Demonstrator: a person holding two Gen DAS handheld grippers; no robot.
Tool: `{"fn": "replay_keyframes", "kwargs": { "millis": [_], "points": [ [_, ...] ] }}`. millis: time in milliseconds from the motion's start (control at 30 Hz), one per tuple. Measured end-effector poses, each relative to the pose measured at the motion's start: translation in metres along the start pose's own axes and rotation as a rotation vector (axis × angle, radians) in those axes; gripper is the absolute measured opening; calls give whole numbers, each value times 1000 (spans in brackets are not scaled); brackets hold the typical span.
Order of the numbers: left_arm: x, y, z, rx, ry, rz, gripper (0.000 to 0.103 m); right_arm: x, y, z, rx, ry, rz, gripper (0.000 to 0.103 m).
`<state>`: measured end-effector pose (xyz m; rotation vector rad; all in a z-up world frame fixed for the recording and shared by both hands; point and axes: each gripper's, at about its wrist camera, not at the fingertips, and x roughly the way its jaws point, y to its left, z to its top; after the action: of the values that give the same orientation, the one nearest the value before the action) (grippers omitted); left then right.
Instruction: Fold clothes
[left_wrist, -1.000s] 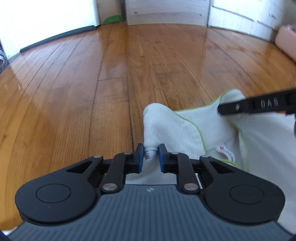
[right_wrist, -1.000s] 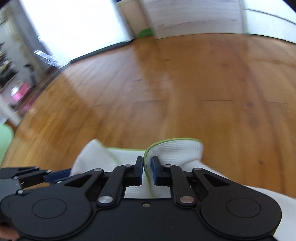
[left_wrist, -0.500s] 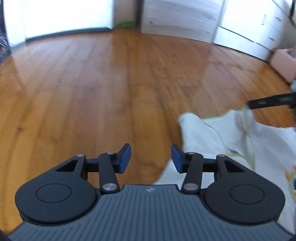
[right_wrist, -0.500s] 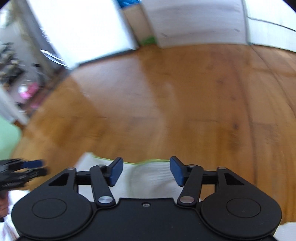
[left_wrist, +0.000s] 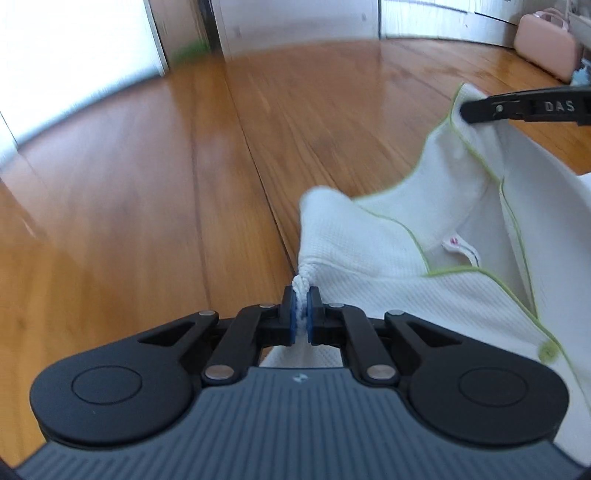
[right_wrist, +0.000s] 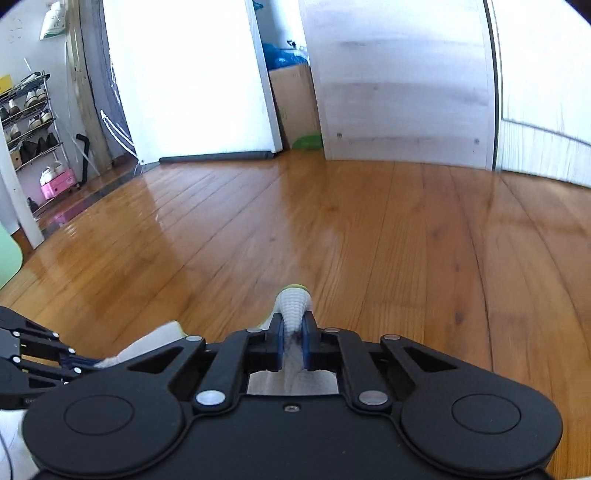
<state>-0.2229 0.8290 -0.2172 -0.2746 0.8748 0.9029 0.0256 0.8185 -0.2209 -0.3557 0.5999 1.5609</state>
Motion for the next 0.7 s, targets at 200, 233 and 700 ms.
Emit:
{"fn": "replay_keyframes", "kwargs": {
  "millis": [200,233,700],
  "points": [
    [-9,-2,-10,-48,-9,149,52,44,31,2,-96,184,-181,29],
    [-22,4,-14,-84,-27,149,63,34,33,3,-66,156,-171,40],
    [-213,120,-200,-800,24,382,74,-67,95,-64,25,226,307,69]
  ]
}}
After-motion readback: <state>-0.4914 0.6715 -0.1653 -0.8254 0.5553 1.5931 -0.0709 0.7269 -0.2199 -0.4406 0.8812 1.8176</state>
